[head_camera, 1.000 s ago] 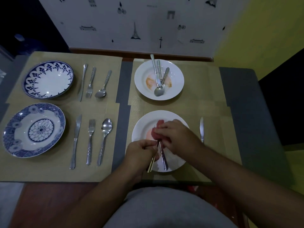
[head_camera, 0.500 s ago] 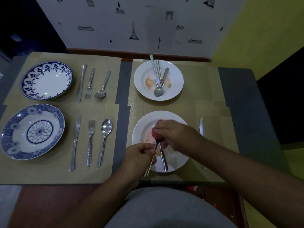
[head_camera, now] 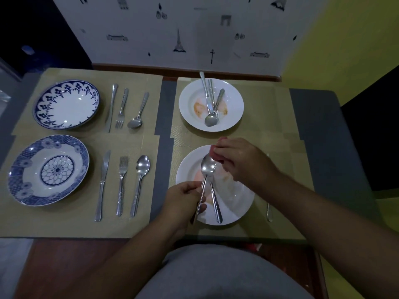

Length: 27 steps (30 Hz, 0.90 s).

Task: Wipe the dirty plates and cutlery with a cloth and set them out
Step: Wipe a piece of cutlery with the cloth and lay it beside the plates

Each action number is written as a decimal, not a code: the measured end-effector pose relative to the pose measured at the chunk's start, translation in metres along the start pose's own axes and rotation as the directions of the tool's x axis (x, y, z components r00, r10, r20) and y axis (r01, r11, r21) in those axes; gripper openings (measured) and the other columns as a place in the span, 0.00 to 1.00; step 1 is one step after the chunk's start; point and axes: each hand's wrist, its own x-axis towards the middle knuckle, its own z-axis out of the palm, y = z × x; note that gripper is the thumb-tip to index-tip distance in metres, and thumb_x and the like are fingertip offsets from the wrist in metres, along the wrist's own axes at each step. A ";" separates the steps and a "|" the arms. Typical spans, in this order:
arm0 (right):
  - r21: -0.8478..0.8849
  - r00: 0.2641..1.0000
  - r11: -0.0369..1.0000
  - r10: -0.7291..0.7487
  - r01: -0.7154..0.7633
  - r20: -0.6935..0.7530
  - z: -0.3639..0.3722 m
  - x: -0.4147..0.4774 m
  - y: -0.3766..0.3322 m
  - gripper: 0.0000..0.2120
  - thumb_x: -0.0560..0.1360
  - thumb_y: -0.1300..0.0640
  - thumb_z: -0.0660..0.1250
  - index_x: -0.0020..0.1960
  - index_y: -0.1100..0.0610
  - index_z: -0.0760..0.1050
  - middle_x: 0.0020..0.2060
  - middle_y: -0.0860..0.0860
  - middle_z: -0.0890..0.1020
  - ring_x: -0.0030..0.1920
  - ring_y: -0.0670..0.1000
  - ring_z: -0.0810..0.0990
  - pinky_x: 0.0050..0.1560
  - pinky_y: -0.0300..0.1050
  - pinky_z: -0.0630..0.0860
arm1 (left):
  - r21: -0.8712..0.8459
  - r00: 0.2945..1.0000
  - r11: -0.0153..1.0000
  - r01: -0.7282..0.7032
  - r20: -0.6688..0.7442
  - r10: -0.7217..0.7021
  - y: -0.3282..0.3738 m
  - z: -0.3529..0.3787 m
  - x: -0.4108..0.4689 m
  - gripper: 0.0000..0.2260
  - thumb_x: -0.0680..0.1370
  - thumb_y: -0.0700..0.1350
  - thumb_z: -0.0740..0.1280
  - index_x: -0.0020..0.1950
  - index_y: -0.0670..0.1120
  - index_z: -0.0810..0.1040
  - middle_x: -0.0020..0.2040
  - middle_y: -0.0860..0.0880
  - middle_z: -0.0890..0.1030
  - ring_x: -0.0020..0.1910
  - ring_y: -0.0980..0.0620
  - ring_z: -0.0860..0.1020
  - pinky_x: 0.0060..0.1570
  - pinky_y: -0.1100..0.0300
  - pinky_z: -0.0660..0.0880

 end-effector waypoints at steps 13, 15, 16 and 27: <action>0.107 0.993 0.992 -0.081 0.071 0.090 0.001 -0.018 -0.013 0.13 0.75 0.61 0.64 0.55 0.59 0.83 0.55 0.54 0.83 0.55 0.55 0.80 0.60 0.47 0.74 | 0.069 1.000 0.998 0.010 -0.007 -0.010 0.002 0.002 0.003 0.05 0.79 0.39 0.70 0.46 0.44 0.86 0.41 0.41 0.86 0.37 0.48 0.82 0.36 0.57 0.79; 0.100 0.977 0.982 -0.175 0.163 0.125 0.007 -0.026 -0.018 0.13 0.72 0.65 0.70 0.56 0.58 0.82 0.54 0.53 0.83 0.55 0.54 0.80 0.57 0.48 0.76 | 0.063 0.999 0.998 0.013 0.028 -0.015 0.003 0.003 0.002 0.05 0.78 0.38 0.70 0.47 0.44 0.86 0.41 0.42 0.86 0.36 0.50 0.83 0.34 0.59 0.78; 0.099 0.964 0.973 -0.221 0.208 0.147 0.009 -0.030 -0.021 0.13 0.71 0.65 0.72 0.56 0.58 0.83 0.54 0.53 0.83 0.55 0.54 0.80 0.56 0.47 0.76 | 0.071 0.999 0.997 0.009 0.040 -0.012 0.002 0.003 0.001 0.05 0.78 0.38 0.70 0.47 0.43 0.87 0.40 0.43 0.86 0.35 0.51 0.83 0.34 0.60 0.78; 0.123 0.931 0.972 -0.227 0.200 0.285 0.001 -0.019 -0.021 0.11 0.71 0.66 0.66 0.50 0.56 0.82 0.50 0.52 0.83 0.53 0.55 0.79 0.54 0.51 0.77 | 0.342 0.975 0.913 -0.222 0.058 0.216 -0.009 0.000 -0.003 0.13 0.77 0.38 0.71 0.39 0.54 0.86 0.36 0.53 0.86 0.36 0.53 0.82 0.36 0.65 0.76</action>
